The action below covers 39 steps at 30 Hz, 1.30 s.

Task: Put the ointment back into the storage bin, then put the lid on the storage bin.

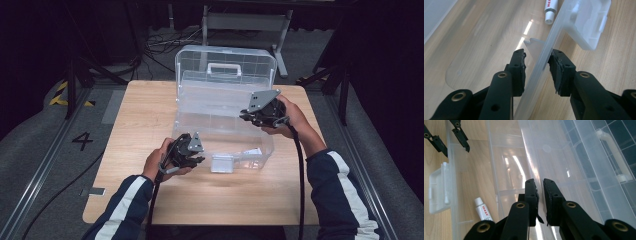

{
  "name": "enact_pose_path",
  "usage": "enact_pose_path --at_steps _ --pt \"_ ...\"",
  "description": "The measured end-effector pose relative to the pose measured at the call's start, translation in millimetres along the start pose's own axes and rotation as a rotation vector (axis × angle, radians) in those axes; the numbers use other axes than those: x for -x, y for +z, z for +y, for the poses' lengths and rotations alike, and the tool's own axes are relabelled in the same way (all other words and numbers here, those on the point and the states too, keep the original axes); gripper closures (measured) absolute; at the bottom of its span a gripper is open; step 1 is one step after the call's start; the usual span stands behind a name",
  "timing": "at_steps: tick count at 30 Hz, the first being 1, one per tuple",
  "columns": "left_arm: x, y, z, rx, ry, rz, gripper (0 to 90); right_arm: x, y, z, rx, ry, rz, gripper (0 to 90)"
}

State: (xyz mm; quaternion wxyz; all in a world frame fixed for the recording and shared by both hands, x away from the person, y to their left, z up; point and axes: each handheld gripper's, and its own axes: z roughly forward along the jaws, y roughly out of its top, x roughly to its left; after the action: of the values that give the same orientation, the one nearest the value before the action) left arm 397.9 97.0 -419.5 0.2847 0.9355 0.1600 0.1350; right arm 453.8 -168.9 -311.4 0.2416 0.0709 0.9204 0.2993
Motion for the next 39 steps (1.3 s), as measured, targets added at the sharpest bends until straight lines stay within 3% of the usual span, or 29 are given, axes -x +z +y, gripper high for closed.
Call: enact_pose_path --at_steps 6,12,22,28,39 --pt "0.2 0.3 -0.3 0.007 0.006 0.002 65.0 -4.5 0.3 -0.6 0.003 -0.001 -0.024 81.1" --pt "1.9 0.5 -0.9 0.011 0.011 0.016 64.0 -8.5 -0.9 -9.3 0.065 0.043 -0.007 81.0" --pt "6.0 1.4 -1.8 0.021 0.023 0.051 62.1 -17.3 -1.2 -20.1 0.135 0.107 -0.021 78.4" --pt "8.0 2.1 -2.6 0.03 0.03 0.069 60.0 -20.7 -1.8 -22.4 0.141 0.113 -0.017 78.0" --pt "7.4 -6.1 -6.0 0.107 0.01 0.055 65.6 -23.5 -2.5 -27.5 0.15 0.117 0.015 78.0"
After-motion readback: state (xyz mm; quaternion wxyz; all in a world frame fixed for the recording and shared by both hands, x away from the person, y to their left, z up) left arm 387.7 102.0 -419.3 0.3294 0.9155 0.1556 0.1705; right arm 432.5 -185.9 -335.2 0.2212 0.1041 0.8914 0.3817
